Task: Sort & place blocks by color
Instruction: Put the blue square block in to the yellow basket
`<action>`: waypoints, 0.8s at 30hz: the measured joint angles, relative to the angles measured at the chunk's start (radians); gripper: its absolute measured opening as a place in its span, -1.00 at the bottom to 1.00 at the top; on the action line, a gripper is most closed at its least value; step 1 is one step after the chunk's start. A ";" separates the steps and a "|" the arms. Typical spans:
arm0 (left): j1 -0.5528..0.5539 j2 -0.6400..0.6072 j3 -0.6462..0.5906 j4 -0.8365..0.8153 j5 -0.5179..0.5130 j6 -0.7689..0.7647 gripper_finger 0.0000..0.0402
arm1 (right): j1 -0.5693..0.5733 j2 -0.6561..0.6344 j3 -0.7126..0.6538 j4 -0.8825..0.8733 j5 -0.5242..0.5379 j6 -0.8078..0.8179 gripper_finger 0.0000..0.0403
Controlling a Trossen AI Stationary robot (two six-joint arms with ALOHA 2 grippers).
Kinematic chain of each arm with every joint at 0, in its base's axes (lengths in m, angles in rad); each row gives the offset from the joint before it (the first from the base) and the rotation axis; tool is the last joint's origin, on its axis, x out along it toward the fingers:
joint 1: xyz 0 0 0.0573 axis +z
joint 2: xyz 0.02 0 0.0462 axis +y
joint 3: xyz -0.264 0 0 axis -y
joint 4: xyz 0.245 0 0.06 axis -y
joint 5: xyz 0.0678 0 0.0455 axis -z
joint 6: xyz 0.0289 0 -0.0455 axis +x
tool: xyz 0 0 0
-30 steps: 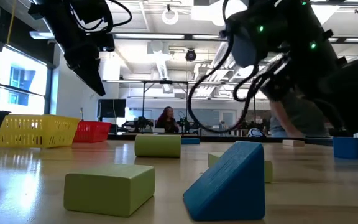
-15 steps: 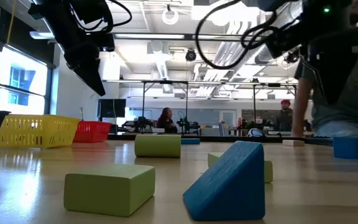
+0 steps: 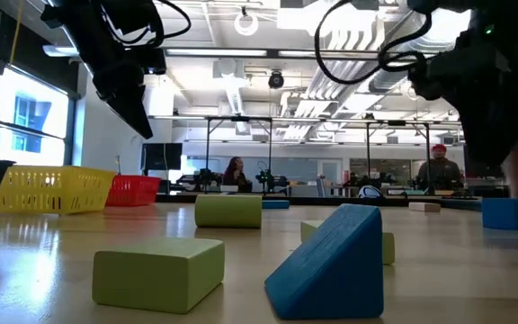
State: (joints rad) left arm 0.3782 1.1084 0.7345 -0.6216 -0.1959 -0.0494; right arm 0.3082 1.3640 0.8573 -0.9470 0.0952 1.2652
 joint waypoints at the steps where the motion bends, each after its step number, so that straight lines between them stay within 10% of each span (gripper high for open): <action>1: 0.000 0.000 0.000 0.000 0.000 0.000 -0.08 | 0.000 0.000 -0.007 -0.001 0.000 0.018 -0.03; 24: 0.000 0.000 0.000 -0.001 0.000 0.000 -0.08 | 0.000 0.006 -0.173 0.191 -0.036 0.108 -0.03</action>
State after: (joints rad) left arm 0.3782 1.1084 0.7345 -0.6228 -0.1963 -0.0494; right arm 0.3084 1.3697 0.6843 -0.7564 0.0593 1.3727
